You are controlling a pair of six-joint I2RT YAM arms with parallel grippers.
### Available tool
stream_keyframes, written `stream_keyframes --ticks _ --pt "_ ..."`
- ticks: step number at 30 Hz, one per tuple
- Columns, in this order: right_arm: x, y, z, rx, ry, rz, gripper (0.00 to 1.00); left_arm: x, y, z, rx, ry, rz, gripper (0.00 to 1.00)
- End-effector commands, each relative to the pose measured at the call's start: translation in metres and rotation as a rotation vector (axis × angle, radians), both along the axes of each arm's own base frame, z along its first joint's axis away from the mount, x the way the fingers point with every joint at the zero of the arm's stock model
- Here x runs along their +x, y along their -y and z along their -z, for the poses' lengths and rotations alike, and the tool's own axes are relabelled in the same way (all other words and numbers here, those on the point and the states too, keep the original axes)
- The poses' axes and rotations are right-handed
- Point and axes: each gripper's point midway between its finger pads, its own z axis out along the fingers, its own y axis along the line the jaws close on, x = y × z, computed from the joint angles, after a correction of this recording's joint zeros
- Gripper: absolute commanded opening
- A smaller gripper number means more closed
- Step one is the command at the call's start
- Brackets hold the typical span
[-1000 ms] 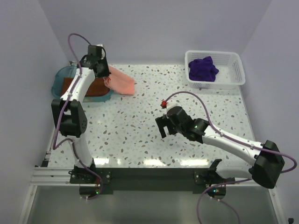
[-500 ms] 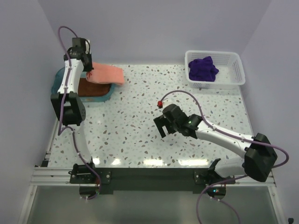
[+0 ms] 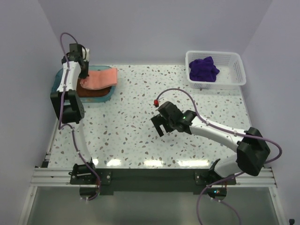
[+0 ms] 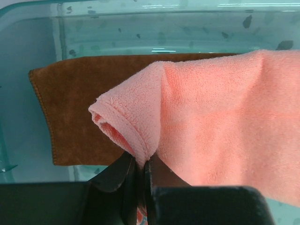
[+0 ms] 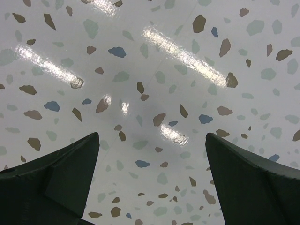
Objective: Fold and stack the towels
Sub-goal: Neatly place the folded towel into the bin
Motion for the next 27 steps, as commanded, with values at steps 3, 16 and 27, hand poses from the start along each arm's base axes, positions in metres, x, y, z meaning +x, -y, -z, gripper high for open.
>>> stream_keyframes --ticks 3,16,27 --pt "0.013 -0.006 -0.02 0.002 0.035 -0.001 0.99 0.0 -0.025 -0.009 0.089 -0.012 0.052 0.0" --pt "0.015 -0.008 -0.016 -0.011 0.028 -0.003 0.99 0.004 -0.073 0.024 0.288 -0.028 -0.073 0.26" --pt "0.059 0.028 -0.052 -0.053 0.177 0.199 0.99 -0.007 -0.103 -0.072 0.398 0.222 -0.414 0.97"
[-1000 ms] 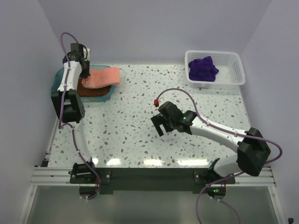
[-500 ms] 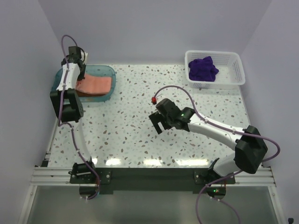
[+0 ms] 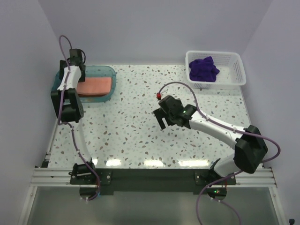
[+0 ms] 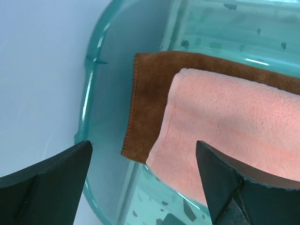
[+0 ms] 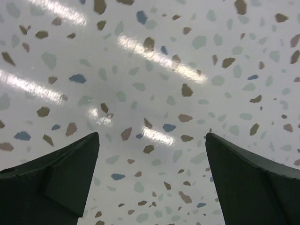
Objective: Fold and stack the towels
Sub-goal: Neatly place the folded towel into the bin, then grab crumpled towel
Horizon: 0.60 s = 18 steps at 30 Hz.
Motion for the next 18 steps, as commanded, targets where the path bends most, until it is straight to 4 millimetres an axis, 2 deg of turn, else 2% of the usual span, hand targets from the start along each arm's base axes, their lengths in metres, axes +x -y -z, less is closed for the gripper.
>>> stream_keyframes --ticks 1,2,3,4,5,6,7,8,9,10,11,12,13,14,15,16,17,18 --pt "0.042 0.019 -0.047 0.021 0.16 0.16 0.99 0.001 -0.006 -0.093 -0.002 0.298 -0.114 0.98" --pt "0.053 0.033 -0.052 0.019 0.179 0.219 0.99 0.001 0.003 -0.097 -0.062 0.343 -0.117 1.0" --pt "0.067 0.044 -0.069 0.021 0.237 0.291 0.99 -0.005 0.012 -0.108 -0.112 0.387 -0.119 1.0" --pt "0.078 0.061 -0.072 0.019 0.245 0.381 0.99 -0.005 0.025 -0.111 -0.185 0.412 -0.088 1.0" --pt "0.086 0.07 -0.079 0.02 0.262 0.42 0.99 -0.007 0.037 -0.114 -0.26 0.456 -0.1 1.0" --pt "0.099 0.075 -0.095 0.045 0.289 0.454 0.99 -0.017 0.054 -0.119 -0.317 0.469 -0.069 1.0" --pt "0.113 0.094 -0.095 0.036 0.29 0.517 0.99 -0.015 0.074 -0.124 -0.406 0.515 -0.033 1.0" --pt "0.121 0.103 -0.102 0.048 0.305 0.556 0.99 -0.025 0.087 -0.144 -0.435 0.561 -0.006 1.0" --pt "0.134 0.111 -0.114 0.076 0.333 0.598 0.98 -0.033 0.11 -0.13 -0.47 0.527 0.019 1.0" --pt "0.148 0.127 -0.12 0.115 0.353 0.653 0.98 -0.039 0.123 -0.132 -0.491 0.536 0.031 1.0" --pt "0.159 0.134 -0.117 0.128 0.349 0.679 0.97 -0.045 0.136 -0.134 -0.514 0.545 0.041 1.0" --pt "0.172 0.14 -0.129 0.161 0.375 0.702 0.94 -0.059 0.161 -0.133 -0.533 0.533 0.089 1.0" --pt "0.184 0.158 -0.133 0.18 0.39 0.75 0.93 -0.065 0.165 -0.133 -0.539 0.539 0.094 1.0" --pt "0.197 0.164 -0.122 0.167 0.374 0.773 0.92 -0.072 0.186 -0.13 -0.565 0.526 0.13 1.0" --pt "0.211 0.17 -0.136 0.205 0.406 0.799 0.91 -0.089 0.201 -0.122 -0.585 0.503 0.168 1.0" --pt "0.224 0.188 -0.135 0.224 0.416 0.844 0.9 -0.094 0.211 -0.12 -0.626 0.511 0.19 1.0" --pt "0.238 0.187 -0.121 0.251 0.387 0.842 0.88 -0.107 0.215 -0.127 -0.648 0.531 0.211 1.0" --pt "0.254 0.191 -0.13 0.299 0.421 0.862 0.87 -0.118 0.22 -0.104 -0.667 0.494 0.222 1.0"
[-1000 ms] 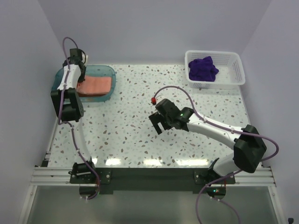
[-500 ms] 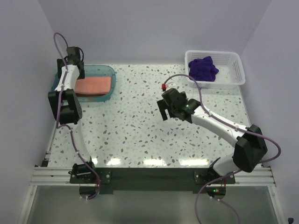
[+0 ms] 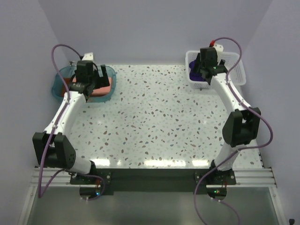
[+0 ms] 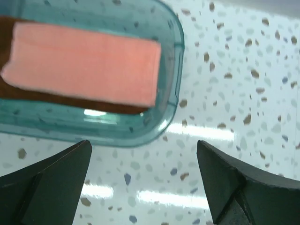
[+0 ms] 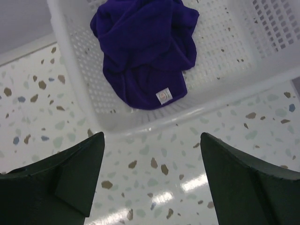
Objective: Fold and stack the towels
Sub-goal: Grab crumpled towel
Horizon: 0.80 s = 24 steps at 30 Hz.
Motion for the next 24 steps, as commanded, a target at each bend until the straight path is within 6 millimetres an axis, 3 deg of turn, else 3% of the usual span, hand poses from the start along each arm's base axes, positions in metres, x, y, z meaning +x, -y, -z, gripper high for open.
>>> stream_keyframes --ticks 1,2,3,4,5,8,11,12,14,16,17,19,22,24 --pt "0.051 0.018 -0.011 0.134 0.118 0.067 0.86 -0.027 0.019 0.03 -0.115 -0.012 0.06 1.0" --pt "0.06 0.019 -0.008 0.156 0.126 0.068 0.85 -0.037 0.019 0.028 -0.114 0.001 0.063 1.0" --pt "0.079 0.024 -0.001 0.179 0.149 0.078 0.84 -0.048 0.023 0.045 -0.117 -0.028 0.083 1.0" --pt "0.087 0.024 0.002 0.195 0.161 0.082 0.84 -0.055 0.027 0.049 -0.119 -0.027 0.096 1.0" --pt "0.095 0.026 0.009 0.21 0.164 0.091 0.84 -0.063 0.037 0.046 -0.127 -0.007 0.125 1.0" --pt "0.124 0.026 0.028 0.276 0.203 0.1 0.84 -0.091 0.065 0.072 -0.169 -0.054 0.241 1.0" --pt "0.152 0.02 0.049 0.326 0.237 0.078 0.88 -0.105 0.081 0.079 -0.181 -0.05 0.322 1.0" --pt "0.161 0.019 0.049 0.342 0.259 0.074 0.89 -0.109 0.082 0.09 -0.177 -0.058 0.33 1.0" --pt "0.174 0.017 0.074 0.352 0.247 0.083 0.93 -0.116 0.082 0.105 -0.163 -0.079 0.343 1.0" --pt "0.185 0.018 0.077 0.365 0.28 0.095 0.95 -0.115 0.083 0.11 -0.148 -0.079 0.356 1.0" --pt "0.189 0.019 0.095 0.361 0.268 0.106 0.95 -0.114 0.084 0.115 -0.148 -0.086 0.361 1.0" --pt "0.195 0.021 0.104 0.356 0.29 0.117 0.94 -0.113 0.087 0.117 -0.148 -0.096 0.375 1.0" --pt "0.197 0.028 0.121 0.323 0.292 0.146 0.85 -0.109 0.091 0.117 -0.161 -0.102 0.39 1.0" --pt "0.196 0.034 0.127 0.286 0.281 0.154 0.66 -0.11 0.092 0.118 -0.164 -0.104 0.395 1.0"
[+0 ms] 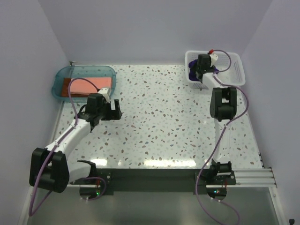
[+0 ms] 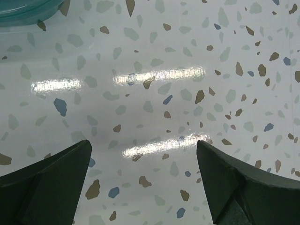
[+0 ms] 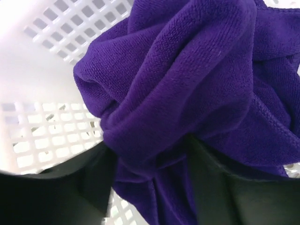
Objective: Fold and stack the towels
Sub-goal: Grab crumpled towel
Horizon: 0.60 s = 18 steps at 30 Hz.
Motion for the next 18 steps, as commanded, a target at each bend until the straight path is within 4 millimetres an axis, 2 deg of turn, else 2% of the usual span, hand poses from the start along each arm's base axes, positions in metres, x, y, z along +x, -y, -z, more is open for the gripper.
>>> stream_keyframes --ticks 1,2,3,5,6,9,10,11,13,14,15,17,18 --pt "0.017 0.013 -0.034 -0.041 0.125 0.053 0.57 0.016 0.008 -0.019 -0.014 0.088 0.04 1.0" --pt "0.012 0.014 -0.031 -0.056 0.109 0.054 0.36 0.015 0.007 -0.018 -0.011 0.089 0.036 1.0" --pt "0.015 0.017 -0.054 -0.083 0.159 0.046 0.25 0.015 0.007 -0.019 -0.011 0.09 0.033 1.0" --pt "0.009 0.02 -0.067 -0.121 0.169 0.037 0.02 0.016 0.007 -0.022 -0.01 0.1 0.035 1.0" --pt "0.006 0.021 -0.095 -0.153 0.199 0.022 0.0 0.016 0.006 -0.022 -0.007 0.099 0.034 1.0" --pt "-0.003 0.023 -0.135 -0.218 0.229 -0.009 0.0 0.017 0.007 -0.025 -0.012 0.108 0.035 1.0" --pt "-0.009 0.023 -0.164 -0.226 0.266 -0.019 0.0 0.016 0.008 -0.025 -0.017 0.108 0.037 1.0" --pt "-0.012 0.021 -0.185 -0.232 0.291 -0.034 0.0 0.017 0.008 -0.026 -0.019 0.112 0.033 1.0" --pt "-0.023 0.01 -0.217 -0.245 0.297 -0.107 0.0 0.016 0.006 -0.028 -0.015 0.114 0.025 1.0" --pt "-0.026 0.006 -0.244 -0.253 0.33 -0.127 0.0 0.016 0.006 -0.029 -0.013 0.118 0.025 1.0" --pt "-0.033 -0.005 -0.249 -0.279 0.298 -0.175 0.0 0.016 0.006 -0.031 -0.015 0.124 0.023 1.0" --pt "-0.048 -0.022 -0.295 -0.29 0.352 -0.246 0.0 0.016 0.004 -0.032 -0.011 0.13 0.015 1.0" --pt "-0.057 -0.036 -0.298 -0.302 0.329 -0.294 0.0 0.016 0.004 -0.033 -0.01 0.131 0.014 1.0"
